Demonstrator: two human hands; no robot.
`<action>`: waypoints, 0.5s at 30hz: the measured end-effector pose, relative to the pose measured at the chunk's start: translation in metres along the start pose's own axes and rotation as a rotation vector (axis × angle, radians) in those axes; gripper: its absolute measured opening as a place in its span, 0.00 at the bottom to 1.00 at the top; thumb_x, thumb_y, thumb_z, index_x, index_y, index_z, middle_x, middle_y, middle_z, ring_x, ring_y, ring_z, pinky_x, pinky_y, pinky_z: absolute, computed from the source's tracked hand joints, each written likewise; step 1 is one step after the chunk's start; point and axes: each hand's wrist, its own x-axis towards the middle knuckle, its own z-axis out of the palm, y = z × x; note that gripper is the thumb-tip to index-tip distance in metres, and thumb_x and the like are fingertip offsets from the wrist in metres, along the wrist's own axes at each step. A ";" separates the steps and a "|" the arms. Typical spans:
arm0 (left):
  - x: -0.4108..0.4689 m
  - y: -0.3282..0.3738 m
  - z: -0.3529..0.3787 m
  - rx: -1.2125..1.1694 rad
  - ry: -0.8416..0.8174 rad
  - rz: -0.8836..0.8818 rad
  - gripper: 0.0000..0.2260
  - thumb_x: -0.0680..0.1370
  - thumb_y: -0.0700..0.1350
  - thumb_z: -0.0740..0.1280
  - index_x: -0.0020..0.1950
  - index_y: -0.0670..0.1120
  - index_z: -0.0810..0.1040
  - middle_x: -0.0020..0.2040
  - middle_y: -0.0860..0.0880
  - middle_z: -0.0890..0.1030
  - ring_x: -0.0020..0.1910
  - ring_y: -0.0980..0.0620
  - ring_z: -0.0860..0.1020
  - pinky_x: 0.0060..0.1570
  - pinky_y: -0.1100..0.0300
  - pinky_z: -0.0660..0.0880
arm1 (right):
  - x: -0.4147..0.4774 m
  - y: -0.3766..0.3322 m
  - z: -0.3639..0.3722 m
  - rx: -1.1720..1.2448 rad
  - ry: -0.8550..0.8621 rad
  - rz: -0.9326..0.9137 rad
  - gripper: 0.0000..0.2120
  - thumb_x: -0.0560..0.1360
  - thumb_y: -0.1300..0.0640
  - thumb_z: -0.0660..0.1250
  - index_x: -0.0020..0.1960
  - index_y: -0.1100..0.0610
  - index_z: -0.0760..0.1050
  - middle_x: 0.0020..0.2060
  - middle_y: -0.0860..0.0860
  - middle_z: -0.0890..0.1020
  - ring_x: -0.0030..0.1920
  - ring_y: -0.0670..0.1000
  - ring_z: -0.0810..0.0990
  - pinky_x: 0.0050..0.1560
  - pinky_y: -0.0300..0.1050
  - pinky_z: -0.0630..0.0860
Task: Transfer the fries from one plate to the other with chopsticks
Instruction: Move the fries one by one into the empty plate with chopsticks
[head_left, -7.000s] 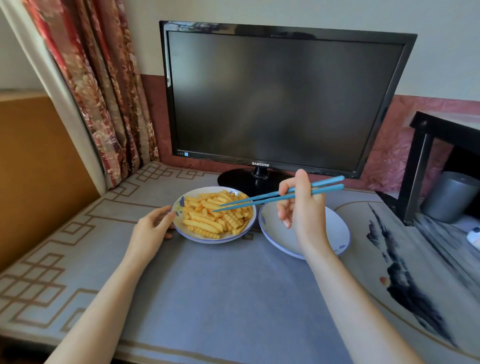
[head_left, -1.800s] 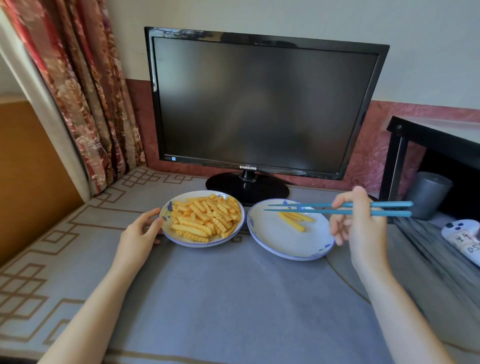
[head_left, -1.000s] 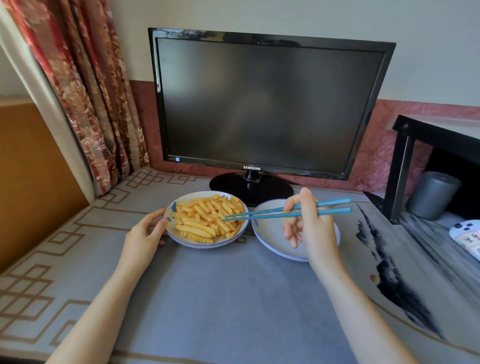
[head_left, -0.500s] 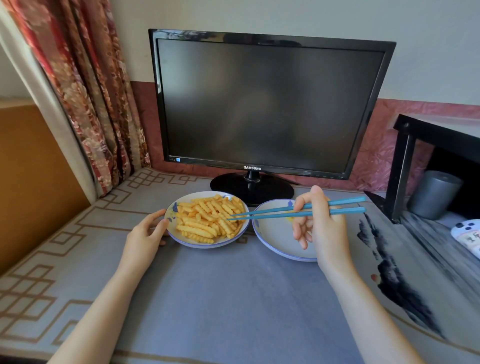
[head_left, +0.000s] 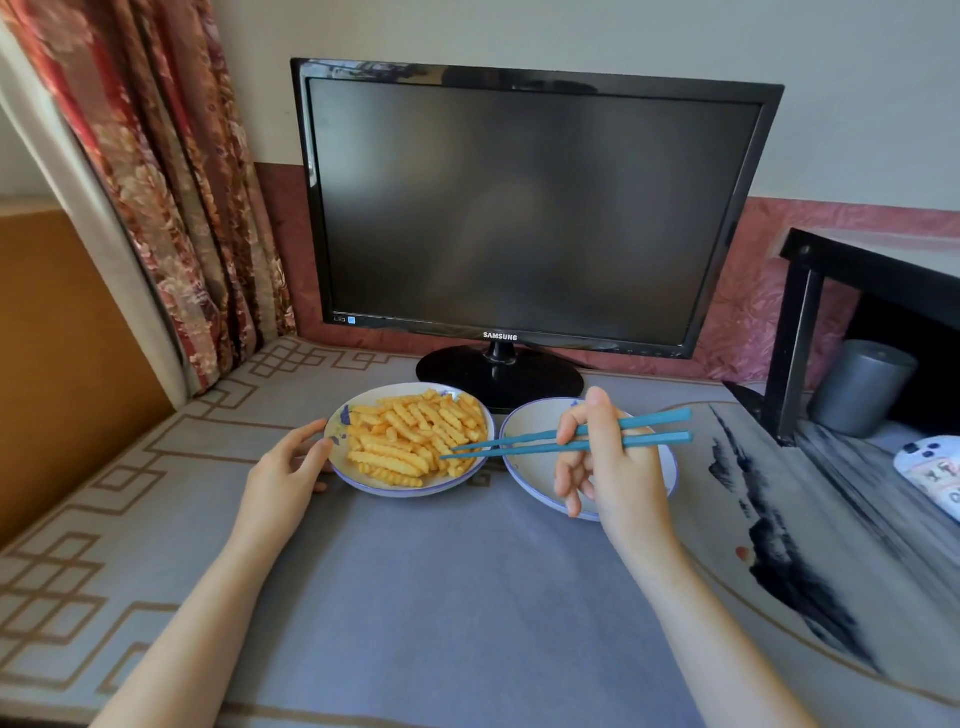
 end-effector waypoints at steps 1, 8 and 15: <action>0.000 -0.001 0.000 0.002 -0.002 0.000 0.13 0.80 0.43 0.61 0.65 0.45 0.75 0.48 0.48 0.82 0.39 0.57 0.78 0.31 0.77 0.72 | 0.000 0.001 0.000 -0.001 -0.002 0.001 0.23 0.82 0.51 0.53 0.34 0.62 0.70 0.18 0.57 0.72 0.15 0.51 0.67 0.18 0.33 0.61; 0.000 0.000 -0.001 0.005 -0.003 0.001 0.13 0.80 0.43 0.61 0.65 0.46 0.75 0.48 0.48 0.81 0.41 0.58 0.78 0.31 0.76 0.72 | -0.002 0.003 0.000 0.007 0.028 -0.012 0.23 0.82 0.52 0.52 0.33 0.61 0.70 0.19 0.57 0.72 0.16 0.51 0.68 0.19 0.33 0.61; 0.000 -0.001 0.000 -0.003 0.000 -0.001 0.13 0.80 0.43 0.61 0.65 0.46 0.75 0.47 0.49 0.81 0.40 0.58 0.78 0.31 0.76 0.72 | -0.005 -0.006 -0.018 0.068 0.162 -0.052 0.21 0.82 0.54 0.52 0.34 0.62 0.68 0.21 0.58 0.71 0.17 0.53 0.67 0.20 0.37 0.61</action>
